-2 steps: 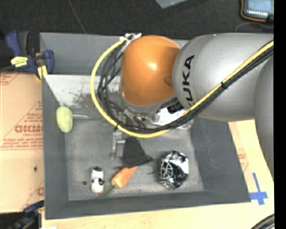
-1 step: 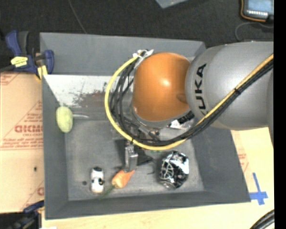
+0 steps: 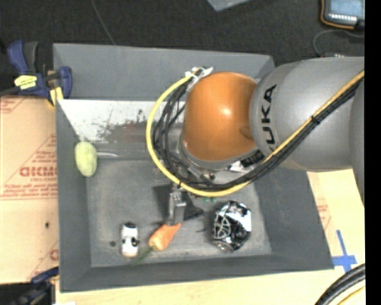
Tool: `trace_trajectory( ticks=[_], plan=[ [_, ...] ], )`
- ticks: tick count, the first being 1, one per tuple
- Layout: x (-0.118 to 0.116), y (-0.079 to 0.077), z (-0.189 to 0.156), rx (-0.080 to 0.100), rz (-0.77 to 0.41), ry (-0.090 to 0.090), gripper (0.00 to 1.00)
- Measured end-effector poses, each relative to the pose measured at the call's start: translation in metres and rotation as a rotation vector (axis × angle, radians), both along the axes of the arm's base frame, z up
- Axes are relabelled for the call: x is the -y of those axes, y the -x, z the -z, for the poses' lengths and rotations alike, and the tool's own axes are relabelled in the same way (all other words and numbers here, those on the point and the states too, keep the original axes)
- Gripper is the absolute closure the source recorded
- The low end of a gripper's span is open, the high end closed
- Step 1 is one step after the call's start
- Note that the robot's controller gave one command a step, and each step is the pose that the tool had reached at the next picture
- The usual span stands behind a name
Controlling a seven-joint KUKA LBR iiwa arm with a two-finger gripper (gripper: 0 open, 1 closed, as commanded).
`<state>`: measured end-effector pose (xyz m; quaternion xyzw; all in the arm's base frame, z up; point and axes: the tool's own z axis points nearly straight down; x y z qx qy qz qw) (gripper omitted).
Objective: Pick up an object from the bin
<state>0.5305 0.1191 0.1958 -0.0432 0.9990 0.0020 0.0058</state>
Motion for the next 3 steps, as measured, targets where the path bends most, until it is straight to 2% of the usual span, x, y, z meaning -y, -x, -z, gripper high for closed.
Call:
trace_trajectory(
  ticks=[1,2,3],
  plan=[
    [0.014,0.007,0.039,-0.004,0.031,0.002,0.00],
    [0.030,0.010,0.071,-0.004,-0.240,0.005,0.00],
    [0.048,0.016,0.099,-0.002,-0.203,0.004,0.00]
  ],
)
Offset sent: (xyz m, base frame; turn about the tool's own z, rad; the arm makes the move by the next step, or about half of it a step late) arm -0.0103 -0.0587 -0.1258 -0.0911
